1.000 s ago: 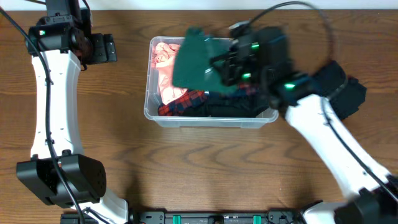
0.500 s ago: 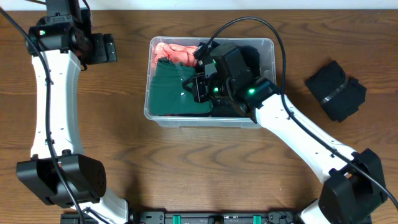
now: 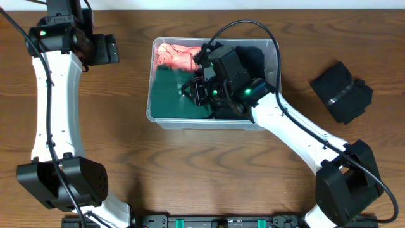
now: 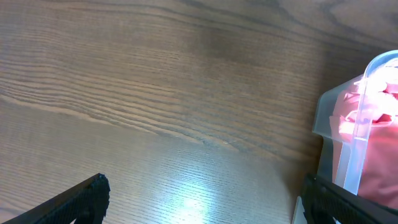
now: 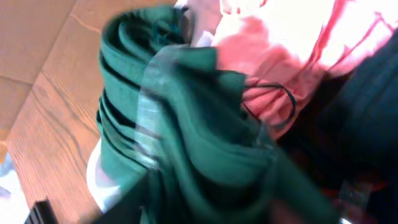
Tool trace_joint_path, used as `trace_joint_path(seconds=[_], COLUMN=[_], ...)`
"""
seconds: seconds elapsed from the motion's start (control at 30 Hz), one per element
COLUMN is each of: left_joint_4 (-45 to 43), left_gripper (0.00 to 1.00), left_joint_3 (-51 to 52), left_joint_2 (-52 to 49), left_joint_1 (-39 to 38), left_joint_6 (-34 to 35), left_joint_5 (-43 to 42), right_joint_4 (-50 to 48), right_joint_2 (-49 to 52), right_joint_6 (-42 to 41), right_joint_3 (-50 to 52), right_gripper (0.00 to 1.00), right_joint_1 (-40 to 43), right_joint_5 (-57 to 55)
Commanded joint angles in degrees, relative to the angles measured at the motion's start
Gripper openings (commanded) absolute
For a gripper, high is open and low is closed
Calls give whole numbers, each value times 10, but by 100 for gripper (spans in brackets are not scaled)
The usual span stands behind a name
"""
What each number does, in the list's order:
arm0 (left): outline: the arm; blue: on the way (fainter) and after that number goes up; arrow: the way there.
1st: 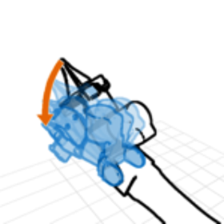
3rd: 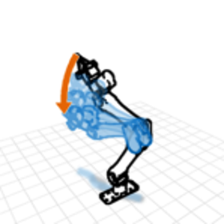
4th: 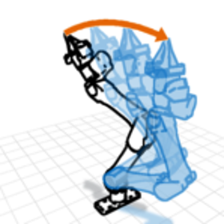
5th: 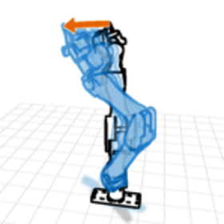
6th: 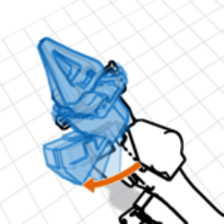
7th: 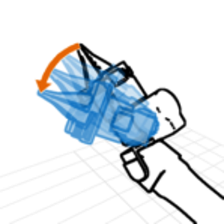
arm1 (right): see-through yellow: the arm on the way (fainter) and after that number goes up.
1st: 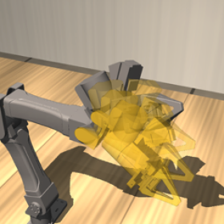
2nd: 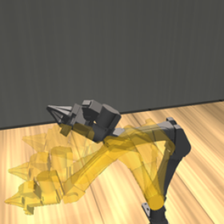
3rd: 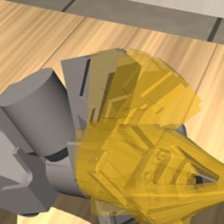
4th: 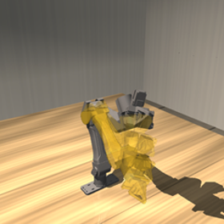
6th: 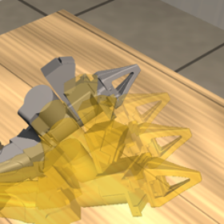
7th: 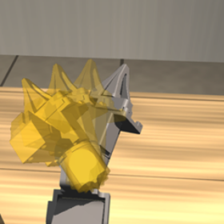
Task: Pack container
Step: 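Press the green garment into the bin's left side with the right gripper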
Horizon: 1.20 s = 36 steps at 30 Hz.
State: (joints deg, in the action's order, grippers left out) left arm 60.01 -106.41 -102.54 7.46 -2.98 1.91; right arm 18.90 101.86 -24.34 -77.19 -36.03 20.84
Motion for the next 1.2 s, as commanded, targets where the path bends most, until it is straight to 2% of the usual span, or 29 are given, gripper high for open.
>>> trace_joint_path(seconds=[0.0, 0.07, 0.13, 0.3, 0.37, 0.43, 0.5, 0.6, 0.63, 0.83, 1.17], left_joint_4=[2, 2, 2, 2, 2, 2, 2, 2, 2, 2, 2], left_gripper=[98, 98, 98, 98, 98, 98, 98, 98, 98, 98, 98], left_joint_3=[3, 3, 3, 3, 3, 3, 3, 3, 3, 3, 3], left_joint_2=[-4, -4, -4, -4, -4, -4, -4, -4, -4, -4, -4], left_joint_1=[2, 2, 2, 2, 2, 2, 2, 2, 2, 2, 2], left_joint_6=[3, 3, 3, 3, 3, 3, 3, 3, 3, 3, 3], left_joint_5=[3, 3, 3, 3, 3, 3, 3, 3, 3, 3, 3], right_joint_4=[-3, -5, -2, 33, 41, 48, 61, 86, 93, 131, 123], right_joint_2=[1, 1, 0, 0, 0, 0, 0, 0, 0, 31, 122], right_joint_6=[8, 9, 20, 65, 90, 108, 114, 118, 118, 118, 118], right_joint_3=[-12, -17, -27, -70, -90, -112, -132, -146, -146, -145, -145], right_gripper=[68, 74, 76, 77, 74, 66, 51, 11, 1, 1, 1], right_joint_1=[-8, -7, -4, 9, 13, 14, 9, -7, -13, -56, -71], right_joint_5=[7, 0, -10, -63, -74, -73, -73, -71, -71, -98, -104])
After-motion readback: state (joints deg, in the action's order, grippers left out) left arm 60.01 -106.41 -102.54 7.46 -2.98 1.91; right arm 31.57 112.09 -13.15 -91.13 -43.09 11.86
